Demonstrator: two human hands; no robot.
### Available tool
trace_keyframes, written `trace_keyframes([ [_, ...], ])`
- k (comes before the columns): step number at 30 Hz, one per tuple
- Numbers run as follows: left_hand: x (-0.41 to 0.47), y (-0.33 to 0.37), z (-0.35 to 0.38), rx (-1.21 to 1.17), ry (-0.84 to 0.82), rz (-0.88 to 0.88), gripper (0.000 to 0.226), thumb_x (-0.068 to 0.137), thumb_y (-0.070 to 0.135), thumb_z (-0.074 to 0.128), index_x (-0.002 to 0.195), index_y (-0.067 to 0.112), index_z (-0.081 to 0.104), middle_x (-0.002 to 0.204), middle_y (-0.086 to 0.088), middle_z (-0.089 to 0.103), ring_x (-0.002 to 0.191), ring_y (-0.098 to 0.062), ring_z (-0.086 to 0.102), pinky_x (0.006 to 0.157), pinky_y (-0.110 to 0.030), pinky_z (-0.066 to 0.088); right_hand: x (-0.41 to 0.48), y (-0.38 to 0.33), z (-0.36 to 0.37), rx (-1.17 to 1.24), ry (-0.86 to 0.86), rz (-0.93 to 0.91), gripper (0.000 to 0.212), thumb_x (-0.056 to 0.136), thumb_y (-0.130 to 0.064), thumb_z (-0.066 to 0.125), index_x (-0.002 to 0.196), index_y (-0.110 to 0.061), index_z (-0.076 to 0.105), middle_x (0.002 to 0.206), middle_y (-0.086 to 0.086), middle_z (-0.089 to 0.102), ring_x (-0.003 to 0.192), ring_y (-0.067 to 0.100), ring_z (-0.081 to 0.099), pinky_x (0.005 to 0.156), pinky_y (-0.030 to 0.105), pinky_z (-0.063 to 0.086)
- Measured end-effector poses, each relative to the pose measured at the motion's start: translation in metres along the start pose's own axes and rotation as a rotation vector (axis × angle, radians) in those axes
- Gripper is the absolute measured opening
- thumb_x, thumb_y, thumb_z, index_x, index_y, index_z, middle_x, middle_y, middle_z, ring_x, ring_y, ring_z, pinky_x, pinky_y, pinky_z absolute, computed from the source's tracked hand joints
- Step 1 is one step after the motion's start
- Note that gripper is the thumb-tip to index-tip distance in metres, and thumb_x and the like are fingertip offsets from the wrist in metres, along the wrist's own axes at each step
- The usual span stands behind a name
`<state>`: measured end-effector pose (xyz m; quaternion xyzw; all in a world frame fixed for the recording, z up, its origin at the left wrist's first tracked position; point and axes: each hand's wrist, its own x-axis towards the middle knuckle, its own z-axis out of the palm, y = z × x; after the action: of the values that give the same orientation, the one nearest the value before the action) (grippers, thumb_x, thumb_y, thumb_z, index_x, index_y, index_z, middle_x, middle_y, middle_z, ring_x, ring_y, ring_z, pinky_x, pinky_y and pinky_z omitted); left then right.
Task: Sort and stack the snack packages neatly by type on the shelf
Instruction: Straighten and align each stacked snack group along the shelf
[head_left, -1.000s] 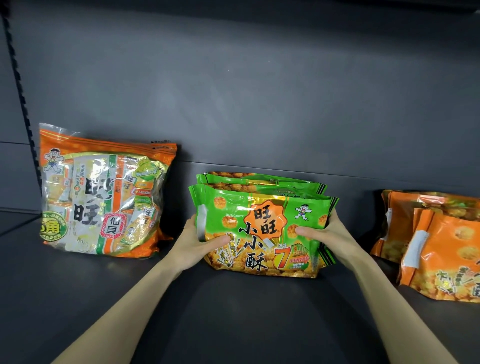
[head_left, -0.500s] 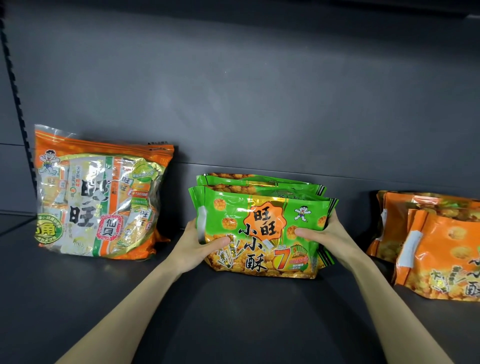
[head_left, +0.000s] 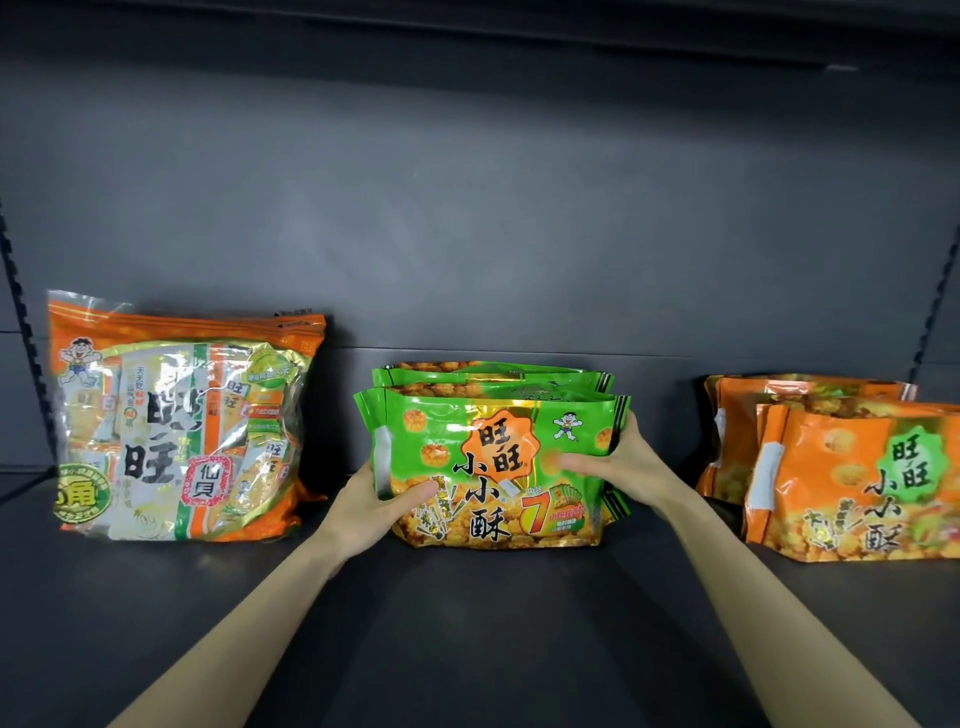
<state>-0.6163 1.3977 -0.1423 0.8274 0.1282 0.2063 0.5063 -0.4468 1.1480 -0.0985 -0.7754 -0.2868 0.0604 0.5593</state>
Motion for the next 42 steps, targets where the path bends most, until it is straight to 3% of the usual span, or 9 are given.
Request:
trace_keyframes([
  [3, -0.007, 0.008, 0.000, 0.197, 0.081, -0.049, 0.037, 0.075, 0.057, 0.067, 0.092, 0.025, 0.060, 0.091, 0.007, 0.068, 0.087, -0.008, 0.062, 0.080, -0.029, 0.046, -0.007, -0.001, -0.006, -0.086, 0.024, 0.043, 0.108, 0.055, -0.029, 0.089, 0.140, -0.013, 0.023, 0.126, -0.001, 0.055, 0.113, 0.016, 0.057, 0.099, 0.035, 0.045],
  [7, -0.027, 0.018, -0.002, 0.602, 0.157, -0.107, 0.051, 0.080, 0.066, 0.053, 0.069, 0.017, 0.049, 0.072, -0.001, 0.059, 0.081, -0.027, 0.063, 0.074, -0.037, 0.049, -0.022, -0.007, -0.021, -0.320, 0.006, 0.098, 0.082, 0.066, -0.036, 0.083, 0.133, -0.012, 0.042, 0.131, 0.000, 0.055, 0.123, 0.021, 0.051, 0.104, 0.035, 0.041],
  [9, -0.039, 0.026, -0.003, 0.777, 0.186, -0.104, 0.045, 0.084, 0.063, 0.050, 0.068, 0.021, 0.046, 0.077, -0.004, 0.059, 0.085, -0.032, 0.063, 0.073, -0.037, 0.052, -0.030, -0.013, -0.031, -0.464, 0.003, 0.084, 0.079, 0.073, -0.037, 0.079, 0.137, -0.007, 0.043, 0.137, 0.005, 0.050, 0.128, 0.024, 0.046, 0.102, 0.031, 0.038],
  [13, -0.052, 0.047, 0.008, 0.927, 0.161, 0.012, 0.044, 0.089, 0.056, 0.048, 0.087, 0.014, 0.061, 0.089, -0.007, 0.066, 0.089, -0.031, 0.064, 0.076, -0.037, 0.053, -0.044, -0.027, -0.057, -0.612, 0.047, 0.038, 0.073, 0.079, -0.034, 0.074, 0.138, -0.004, 0.044, 0.141, 0.012, 0.049, 0.129, 0.025, 0.046, 0.104, 0.031, 0.037],
  [18, -0.050, 0.094, 0.050, 0.860, 0.031, 0.263, 0.034, 0.089, 0.051, 0.050, 0.097, 0.020, 0.059, 0.097, 0.000, 0.067, 0.086, -0.022, 0.061, 0.076, -0.033, 0.051, -0.062, -0.050, -0.102, -0.725, 0.101, -0.058, 0.057, 0.081, -0.031, 0.072, 0.129, -0.005, 0.053, 0.129, 0.010, 0.058, 0.119, 0.025, 0.053, 0.094, 0.028, 0.042],
  [25, -0.029, 0.173, 0.142, 0.855, 0.064, 0.481, 0.042, 0.088, 0.053, 0.052, 0.117, 0.023, 0.055, 0.110, -0.002, 0.068, 0.104, -0.024, 0.062, 0.087, -0.036, 0.051, -0.084, -0.061, -0.192, -0.819, 0.186, -0.231, 0.049, 0.082, -0.029, 0.072, 0.124, -0.010, 0.058, 0.126, 0.005, 0.060, 0.117, 0.024, 0.054, 0.087, 0.024, 0.040],
  [30, -0.014, 0.212, 0.217, 0.770, 0.116, 0.480, 0.046, 0.087, 0.049, 0.056, 0.122, 0.020, 0.053, 0.126, -0.002, 0.060, 0.117, -0.024, 0.055, 0.095, -0.034, 0.045, -0.093, -0.037, -0.266, -0.852, 0.165, -0.212, 0.053, 0.083, -0.035, 0.069, 0.129, -0.013, 0.054, 0.128, 0.007, 0.059, 0.115, 0.024, 0.055, 0.089, 0.030, 0.047],
  [37, -0.012, 0.222, 0.295, 0.597, 0.098, 0.355, 0.064, 0.080, 0.057, 0.061, 0.132, 0.023, 0.045, 0.135, -0.002, 0.050, 0.124, -0.023, 0.049, 0.100, -0.042, 0.044, -0.092, 0.012, -0.344, -0.840, 0.125, -0.196, 0.061, 0.081, -0.035, 0.072, 0.134, -0.013, 0.050, 0.139, 0.005, 0.051, 0.124, 0.022, 0.049, 0.091, 0.023, 0.036],
  [42, -0.001, 0.232, 0.322, 0.436, 0.093, 0.237, 0.090, 0.070, 0.052, 0.074, 0.140, 0.019, 0.029, 0.142, -0.003, 0.041, 0.130, -0.021, 0.043, 0.102, -0.041, 0.041, -0.078, 0.042, -0.378, -0.787, 0.137, -0.144, 0.089, 0.069, -0.041, 0.080, 0.142, -0.017, 0.037, 0.147, 0.009, 0.033, 0.135, 0.032, 0.030, 0.109, 0.041, 0.030],
])
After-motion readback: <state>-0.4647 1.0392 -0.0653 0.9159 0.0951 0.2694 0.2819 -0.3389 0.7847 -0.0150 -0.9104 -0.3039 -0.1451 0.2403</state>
